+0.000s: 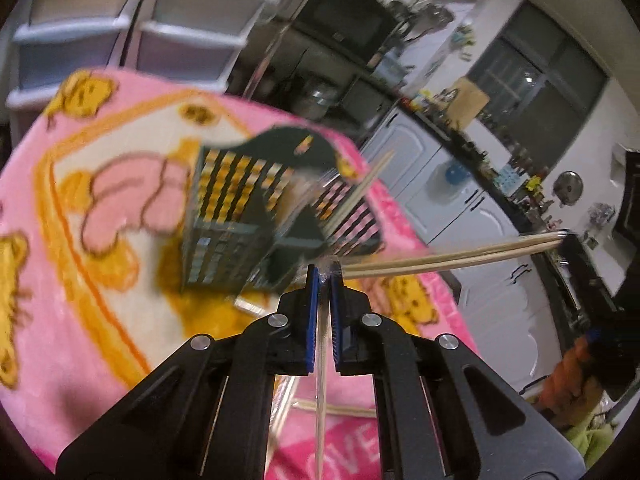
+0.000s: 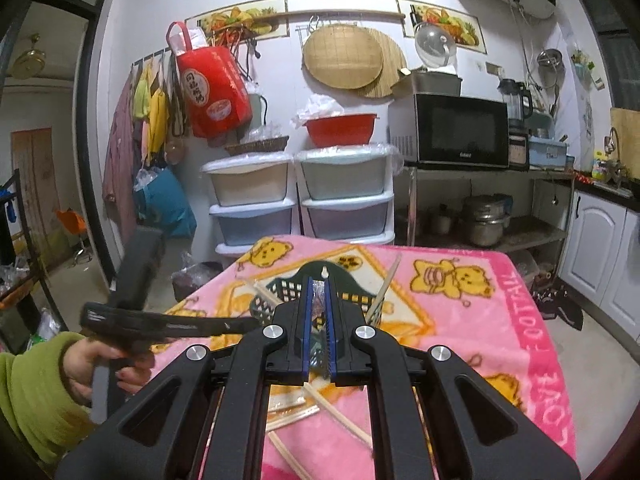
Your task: Organize utensils
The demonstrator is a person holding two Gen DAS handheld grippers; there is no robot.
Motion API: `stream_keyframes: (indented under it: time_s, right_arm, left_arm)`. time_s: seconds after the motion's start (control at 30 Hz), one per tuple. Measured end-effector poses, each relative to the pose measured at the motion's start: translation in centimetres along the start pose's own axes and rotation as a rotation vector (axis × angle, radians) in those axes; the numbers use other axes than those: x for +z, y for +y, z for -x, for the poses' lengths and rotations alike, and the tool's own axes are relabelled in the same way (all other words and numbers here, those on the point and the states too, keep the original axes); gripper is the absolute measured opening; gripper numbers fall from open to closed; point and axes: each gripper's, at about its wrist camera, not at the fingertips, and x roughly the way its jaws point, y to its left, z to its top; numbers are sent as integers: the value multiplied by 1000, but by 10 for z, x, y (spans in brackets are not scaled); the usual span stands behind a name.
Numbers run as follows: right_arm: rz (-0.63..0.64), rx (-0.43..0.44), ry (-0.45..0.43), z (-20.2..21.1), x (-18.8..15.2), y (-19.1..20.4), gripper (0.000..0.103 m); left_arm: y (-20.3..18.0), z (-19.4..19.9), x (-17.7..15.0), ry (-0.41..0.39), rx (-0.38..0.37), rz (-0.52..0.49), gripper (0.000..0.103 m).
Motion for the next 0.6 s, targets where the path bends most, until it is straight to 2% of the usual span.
stream_keyframes:
  time_s: [0.23, 0.6]
  right_arm:
    - [1, -26, -46, 10, 15, -3, 6]
    - [-8, -66, -119, 23, 38, -13, 6]
  left_arm:
    - [-33, 22, 25, -99, -22, -78, 3]
    - [-63, 52, 65, -232, -31, -137, 3]
